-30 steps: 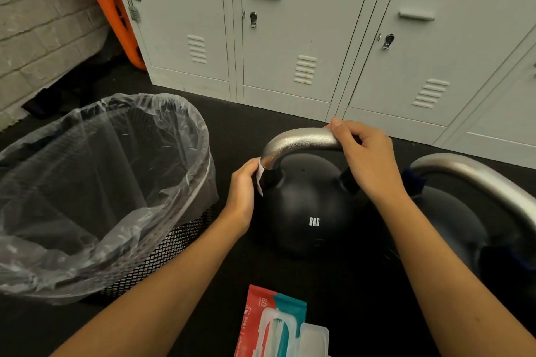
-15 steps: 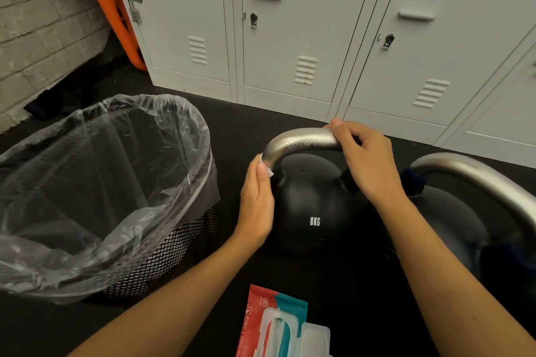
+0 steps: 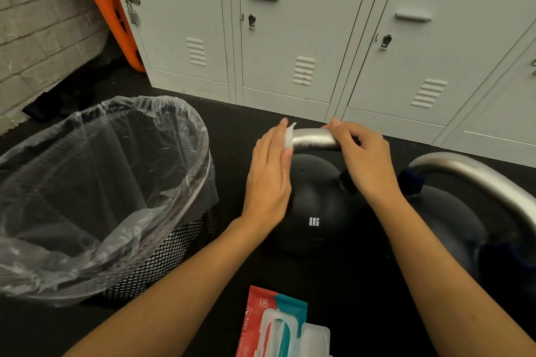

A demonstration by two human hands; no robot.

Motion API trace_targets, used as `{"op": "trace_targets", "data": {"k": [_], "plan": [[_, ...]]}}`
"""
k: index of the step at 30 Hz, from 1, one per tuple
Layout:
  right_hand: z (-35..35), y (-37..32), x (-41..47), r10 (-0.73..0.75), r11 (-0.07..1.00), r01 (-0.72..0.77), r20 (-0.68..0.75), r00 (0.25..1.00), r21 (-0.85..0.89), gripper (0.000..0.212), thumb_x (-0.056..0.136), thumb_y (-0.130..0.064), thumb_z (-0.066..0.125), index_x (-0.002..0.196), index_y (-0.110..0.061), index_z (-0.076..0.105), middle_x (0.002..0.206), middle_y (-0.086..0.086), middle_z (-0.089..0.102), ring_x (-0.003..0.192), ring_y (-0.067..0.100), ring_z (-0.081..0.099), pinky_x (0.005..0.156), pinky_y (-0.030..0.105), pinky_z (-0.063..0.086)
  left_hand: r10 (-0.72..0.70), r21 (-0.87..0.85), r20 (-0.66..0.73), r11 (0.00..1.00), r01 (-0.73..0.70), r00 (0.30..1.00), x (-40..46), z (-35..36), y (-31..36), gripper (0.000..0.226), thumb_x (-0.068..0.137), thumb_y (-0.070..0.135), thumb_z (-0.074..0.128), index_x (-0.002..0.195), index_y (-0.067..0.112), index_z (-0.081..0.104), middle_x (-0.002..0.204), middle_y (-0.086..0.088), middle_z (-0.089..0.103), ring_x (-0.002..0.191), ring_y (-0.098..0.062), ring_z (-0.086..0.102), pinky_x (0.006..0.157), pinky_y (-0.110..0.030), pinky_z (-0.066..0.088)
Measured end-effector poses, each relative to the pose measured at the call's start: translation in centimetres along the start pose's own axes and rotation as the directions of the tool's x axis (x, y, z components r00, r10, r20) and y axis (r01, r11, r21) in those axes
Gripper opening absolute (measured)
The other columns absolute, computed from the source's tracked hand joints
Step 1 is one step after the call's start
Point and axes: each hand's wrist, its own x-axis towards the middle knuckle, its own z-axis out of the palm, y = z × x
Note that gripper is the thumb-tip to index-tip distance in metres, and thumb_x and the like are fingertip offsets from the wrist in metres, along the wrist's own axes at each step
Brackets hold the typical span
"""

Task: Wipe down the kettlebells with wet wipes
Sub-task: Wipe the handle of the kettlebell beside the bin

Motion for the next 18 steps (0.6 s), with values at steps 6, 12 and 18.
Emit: {"op": "trace_targets", "data": {"k": [6, 12, 18], "plan": [[0.2, -0.2, -0.1, 0.009, 0.999, -0.009, -0.018, 1.000, 0.039, 0.024, 0.102, -0.034, 0.050, 0.092, -0.033, 0.072, 0.089, -0.003, 0.070, 0.077, 0.004, 0.057, 0.067, 0.004, 0.036, -0.153, -0.054, 0.134, 0.985, 0.161, 0.979, -2.1, -1.3, -2.6, 0.054, 0.101, 0.031, 0.034, 0.148, 0.036, 0.006, 0.150, 0.015, 0.024, 0.127, 0.014, 0.019, 0.094, 0.008, 0.017], [0.3, -0.2, -0.1, 0.013, 0.999, -0.013, -0.022, 1.000, 0.036, 0.025, 0.101, -0.035, 0.049, 0.091, -0.035, 0.072, 0.091, -0.002, 0.070, 0.082, 0.007, 0.057, 0.068, 0.007, 0.037, -0.210, 0.008, 0.173, 0.977, 0.212, 0.962, -3.3, -1.8, -4.3, 0.059, 0.099, 0.030, 0.043, 0.148, 0.032, 0.011, 0.137, -0.003, 0.051, 0.119, 0.000, 0.045, 0.095, -0.005, 0.031], [0.3, -0.1, -0.1, 0.023, 0.999, -0.023, -0.016, 1.000, 0.037, 0.025, 0.102, -0.036, 0.048, 0.090, -0.037, 0.071, 0.091, -0.003, 0.069, 0.082, 0.003, 0.057, 0.073, 0.010, 0.038, -0.119, -0.095, 0.029, 0.988, 0.122, 0.992, -1.8, -2.0, -3.0, 0.054, 0.095, 0.028, 0.053, 0.146, 0.021, 0.035, 0.129, 0.016, 0.047, 0.118, 0.013, 0.042, 0.096, 0.000, 0.031]]}}
